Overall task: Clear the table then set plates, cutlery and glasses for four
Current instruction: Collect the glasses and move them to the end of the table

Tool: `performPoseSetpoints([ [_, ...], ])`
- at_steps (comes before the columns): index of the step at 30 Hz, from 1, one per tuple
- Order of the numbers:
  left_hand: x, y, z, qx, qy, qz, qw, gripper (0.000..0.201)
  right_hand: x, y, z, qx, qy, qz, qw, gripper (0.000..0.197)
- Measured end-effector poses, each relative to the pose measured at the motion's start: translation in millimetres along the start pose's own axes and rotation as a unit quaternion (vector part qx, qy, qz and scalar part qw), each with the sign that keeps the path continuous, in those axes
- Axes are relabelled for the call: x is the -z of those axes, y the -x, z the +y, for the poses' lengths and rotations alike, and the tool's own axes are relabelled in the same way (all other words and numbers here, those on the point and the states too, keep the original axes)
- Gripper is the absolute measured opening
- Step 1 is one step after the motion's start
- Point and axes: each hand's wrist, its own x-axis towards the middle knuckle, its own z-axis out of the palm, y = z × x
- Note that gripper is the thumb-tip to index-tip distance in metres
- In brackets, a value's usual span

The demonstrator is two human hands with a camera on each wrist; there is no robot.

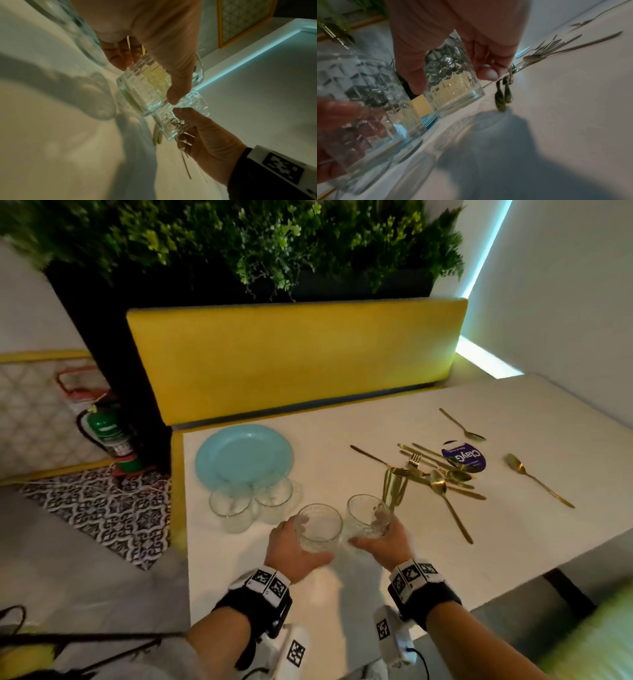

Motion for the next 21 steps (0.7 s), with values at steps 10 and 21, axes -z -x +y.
performPoseSetpoints([
  [10,56,31,-72,0.102,-0.03,0.071,0.992,0.102,-67,37,-24,0.028,0.078,-0.069,0.994,0.08],
  [21,63,23,-94,0.122,-0.036,0.108,0.986,0.102,-103,44,-35,0.048,0.074,-0.093,0.992,0.082],
])
